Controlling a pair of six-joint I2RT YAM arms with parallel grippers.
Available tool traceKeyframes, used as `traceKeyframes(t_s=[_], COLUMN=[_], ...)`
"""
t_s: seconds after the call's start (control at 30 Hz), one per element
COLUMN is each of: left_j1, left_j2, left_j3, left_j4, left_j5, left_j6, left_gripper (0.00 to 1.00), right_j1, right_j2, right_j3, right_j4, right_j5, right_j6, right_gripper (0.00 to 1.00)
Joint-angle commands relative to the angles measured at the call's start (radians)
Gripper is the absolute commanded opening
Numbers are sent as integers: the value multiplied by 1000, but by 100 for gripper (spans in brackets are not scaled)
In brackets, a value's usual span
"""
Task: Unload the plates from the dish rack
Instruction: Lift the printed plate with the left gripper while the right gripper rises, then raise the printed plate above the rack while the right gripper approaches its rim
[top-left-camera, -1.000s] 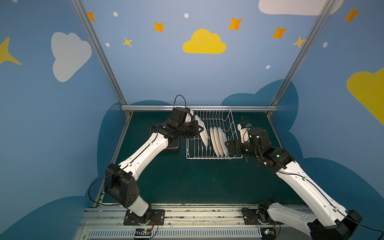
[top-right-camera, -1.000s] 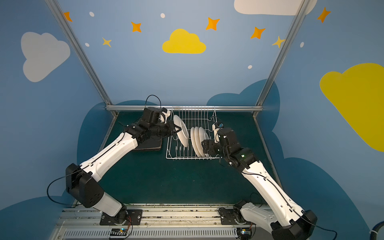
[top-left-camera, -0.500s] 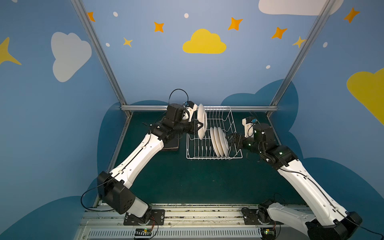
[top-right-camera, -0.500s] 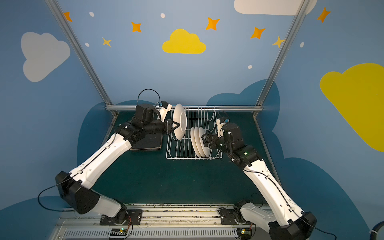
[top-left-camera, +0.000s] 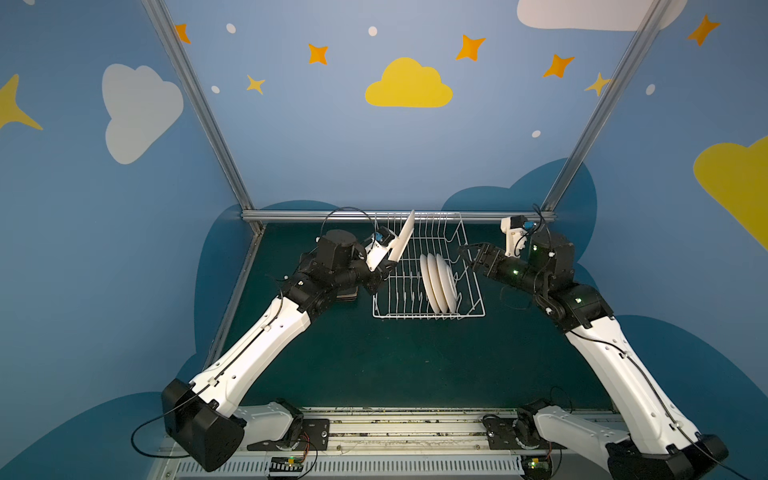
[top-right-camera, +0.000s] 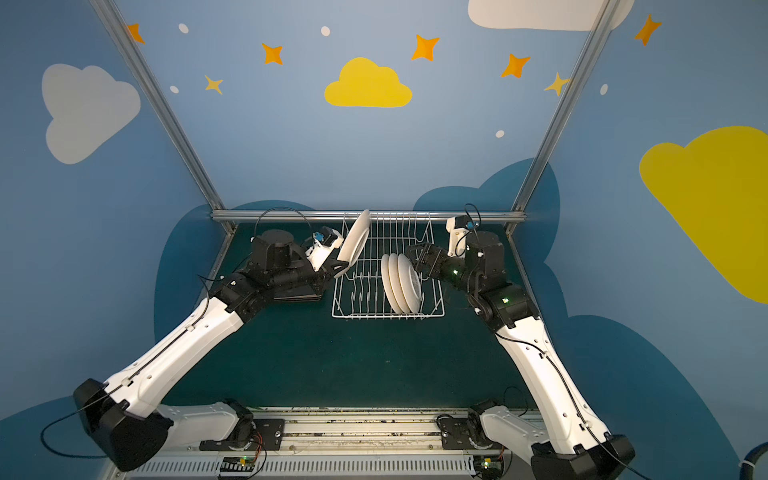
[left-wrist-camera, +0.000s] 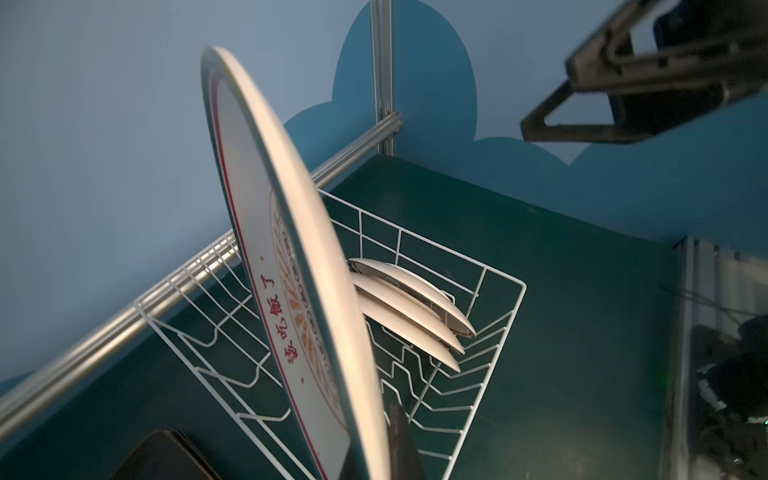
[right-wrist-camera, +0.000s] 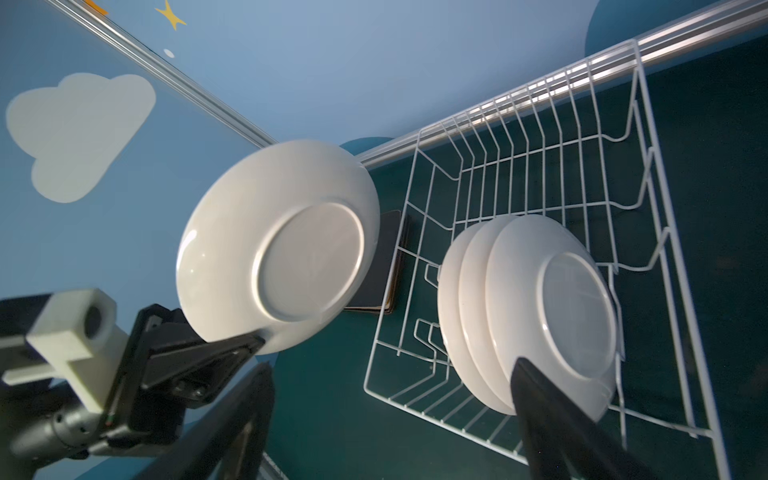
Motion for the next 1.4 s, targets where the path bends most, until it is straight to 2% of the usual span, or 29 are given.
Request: traceKeyframes(t_s=[0.0,0.27,0.6,0.97,1.2,1.3,1.37], left_j1=[-17,-57,-88,-143,-167,-177,-185], left_j2=[-49,-82,-97,-97,-100,-96,-95], left_j3=[-6,-110,-162,-199,-216,-220,-226], left_j4=[99,162,183,183,213,218,229], left_j5=[-58,-204,-260,-317,-336,-352,-360], left_j6=[222,418,549,704,749,779,798], left_gripper=[3,3,3,3,3,3,3], right_j1=[-4,-3,12,55,75,83,87], right_j2=[37,89,150,215,259,288,304], right_j3=[55,96,109,143,170,196,208], right_j4=[32,65,72,18,-66,-116,-138], right_j5=[-96,-157,-191,-185,-167,-166,-163], right_j6=[33,77,129,113,100,82,81], right_gripper=[89,88,88,88,80,74,66])
